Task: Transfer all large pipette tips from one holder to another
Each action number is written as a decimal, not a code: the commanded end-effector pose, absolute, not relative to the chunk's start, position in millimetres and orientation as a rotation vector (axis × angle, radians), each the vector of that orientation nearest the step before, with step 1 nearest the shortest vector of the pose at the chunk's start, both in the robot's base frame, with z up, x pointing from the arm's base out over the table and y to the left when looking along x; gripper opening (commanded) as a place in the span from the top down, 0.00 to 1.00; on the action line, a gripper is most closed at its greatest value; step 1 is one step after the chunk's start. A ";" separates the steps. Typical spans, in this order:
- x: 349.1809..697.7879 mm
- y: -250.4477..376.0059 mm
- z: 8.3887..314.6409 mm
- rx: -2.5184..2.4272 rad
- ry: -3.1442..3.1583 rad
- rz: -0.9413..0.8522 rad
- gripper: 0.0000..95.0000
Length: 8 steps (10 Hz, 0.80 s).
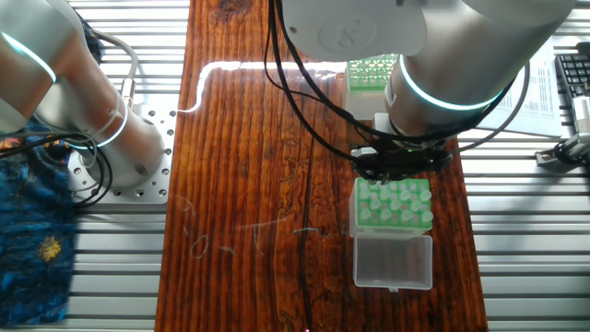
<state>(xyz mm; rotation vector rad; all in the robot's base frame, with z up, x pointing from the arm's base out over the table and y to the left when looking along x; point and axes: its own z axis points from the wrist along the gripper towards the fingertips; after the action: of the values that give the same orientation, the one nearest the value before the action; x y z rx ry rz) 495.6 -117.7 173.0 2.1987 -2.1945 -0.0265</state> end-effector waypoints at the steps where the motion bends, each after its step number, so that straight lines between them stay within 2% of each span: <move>1: 495.3 -116.1 174.1 2.200 -2.192 -0.026 1.00; 8: 497.8 -106.9 181.7 2.187 -2.190 -0.018 1.00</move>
<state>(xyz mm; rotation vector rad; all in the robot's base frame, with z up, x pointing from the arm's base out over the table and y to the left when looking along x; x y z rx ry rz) 497.4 -106.1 182.4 2.1867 -2.1886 -0.0161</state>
